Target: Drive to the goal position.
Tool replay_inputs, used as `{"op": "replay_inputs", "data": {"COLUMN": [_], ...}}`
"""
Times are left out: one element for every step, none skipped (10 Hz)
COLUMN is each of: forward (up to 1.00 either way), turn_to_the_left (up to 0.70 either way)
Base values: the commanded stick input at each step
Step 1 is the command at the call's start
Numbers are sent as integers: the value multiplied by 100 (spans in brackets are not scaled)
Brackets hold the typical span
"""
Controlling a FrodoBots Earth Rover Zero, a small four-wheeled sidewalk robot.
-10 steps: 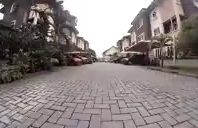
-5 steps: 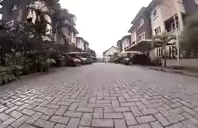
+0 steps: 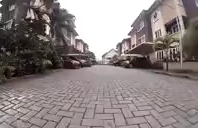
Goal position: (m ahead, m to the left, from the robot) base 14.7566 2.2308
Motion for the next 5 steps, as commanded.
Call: {"op": "replay_inputs", "data": {"forward": [70,70,70,70,70], "turn_to_the_left": [0,0,0,0,0]}}
